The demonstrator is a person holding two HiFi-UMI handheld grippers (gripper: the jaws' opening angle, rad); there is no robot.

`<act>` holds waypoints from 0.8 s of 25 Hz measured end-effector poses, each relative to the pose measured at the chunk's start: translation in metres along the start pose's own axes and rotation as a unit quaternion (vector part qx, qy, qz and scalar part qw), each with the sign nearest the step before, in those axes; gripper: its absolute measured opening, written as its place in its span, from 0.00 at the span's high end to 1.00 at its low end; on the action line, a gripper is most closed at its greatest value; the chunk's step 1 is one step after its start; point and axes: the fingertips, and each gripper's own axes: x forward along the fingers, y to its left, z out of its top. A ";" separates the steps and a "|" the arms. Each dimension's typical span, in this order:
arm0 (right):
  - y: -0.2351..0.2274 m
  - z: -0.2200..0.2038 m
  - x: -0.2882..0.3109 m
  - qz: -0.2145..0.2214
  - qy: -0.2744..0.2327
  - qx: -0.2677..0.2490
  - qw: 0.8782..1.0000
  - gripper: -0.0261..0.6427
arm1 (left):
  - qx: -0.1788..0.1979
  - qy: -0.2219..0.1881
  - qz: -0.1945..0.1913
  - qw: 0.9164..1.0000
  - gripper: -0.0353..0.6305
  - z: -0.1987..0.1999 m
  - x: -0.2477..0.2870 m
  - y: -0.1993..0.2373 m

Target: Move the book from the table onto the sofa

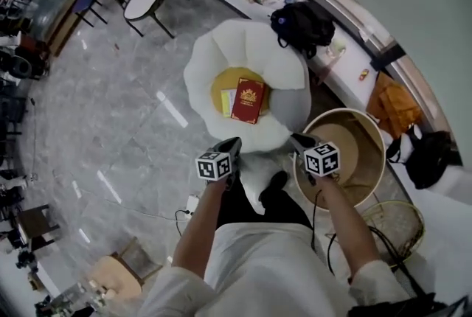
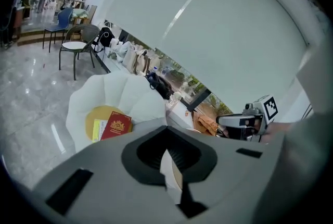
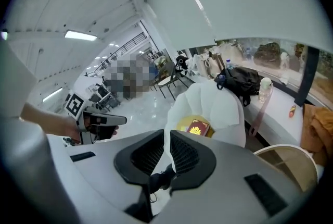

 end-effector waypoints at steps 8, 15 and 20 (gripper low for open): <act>0.033 0.007 -0.056 -0.011 -0.020 -0.026 0.999 0.88 | 0.036 -0.039 -0.009 0.999 0.94 -0.007 -0.073 -0.062; 0.079 0.032 -0.090 -0.006 -0.058 -0.050 0.997 0.88 | 0.068 -0.064 -0.016 0.996 0.94 0.012 -0.131 -0.070; 0.111 0.047 -0.108 -0.018 -0.093 -0.068 0.993 0.88 | 0.097 -0.085 -0.027 0.991 0.94 0.030 -0.170 -0.068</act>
